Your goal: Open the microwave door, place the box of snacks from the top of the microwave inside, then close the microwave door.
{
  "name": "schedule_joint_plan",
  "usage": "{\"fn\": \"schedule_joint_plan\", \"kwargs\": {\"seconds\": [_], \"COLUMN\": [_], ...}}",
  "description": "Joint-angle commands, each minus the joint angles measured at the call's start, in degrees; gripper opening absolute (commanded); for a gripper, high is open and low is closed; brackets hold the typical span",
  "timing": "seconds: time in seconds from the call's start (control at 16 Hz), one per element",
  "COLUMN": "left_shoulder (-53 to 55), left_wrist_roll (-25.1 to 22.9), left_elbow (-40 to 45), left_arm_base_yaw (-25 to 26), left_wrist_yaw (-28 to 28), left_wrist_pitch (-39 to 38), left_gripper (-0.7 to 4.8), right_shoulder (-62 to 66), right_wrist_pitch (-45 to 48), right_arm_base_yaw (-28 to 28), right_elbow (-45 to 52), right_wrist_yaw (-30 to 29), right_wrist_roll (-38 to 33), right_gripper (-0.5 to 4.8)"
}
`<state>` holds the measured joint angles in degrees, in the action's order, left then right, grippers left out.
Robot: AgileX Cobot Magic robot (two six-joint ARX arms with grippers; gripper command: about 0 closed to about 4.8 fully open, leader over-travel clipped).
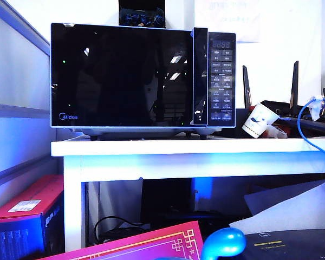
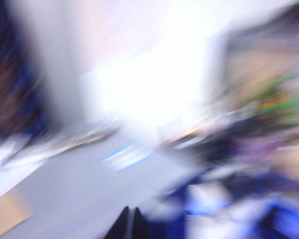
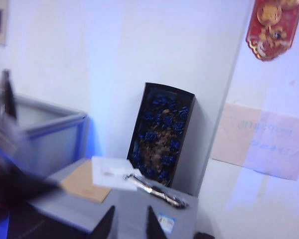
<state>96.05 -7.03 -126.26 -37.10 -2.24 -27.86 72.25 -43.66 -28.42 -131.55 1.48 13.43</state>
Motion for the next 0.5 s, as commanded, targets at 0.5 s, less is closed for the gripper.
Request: {"fn": "schedule_joint_plan", "kwargs": {"seconds": [0.5], "left_shoulder": [-34.6], "left_wrist_roll": [5.5], "left_elbow": [0.2], "left_arm_base_yaw": [-44.8], "left_wrist_yaw": [-35.3], "left_wrist_pitch": [-40.4], "left_gripper": [-0.05], "right_shoulder": [-13.5], "right_wrist_pitch": [-17.0], "right_arm_base_yaw": [0.0], "right_elbow": [9.4], "right_wrist_yaw": [-9.6], "right_wrist_roll": [0.7], "right_gripper": [0.81]}}
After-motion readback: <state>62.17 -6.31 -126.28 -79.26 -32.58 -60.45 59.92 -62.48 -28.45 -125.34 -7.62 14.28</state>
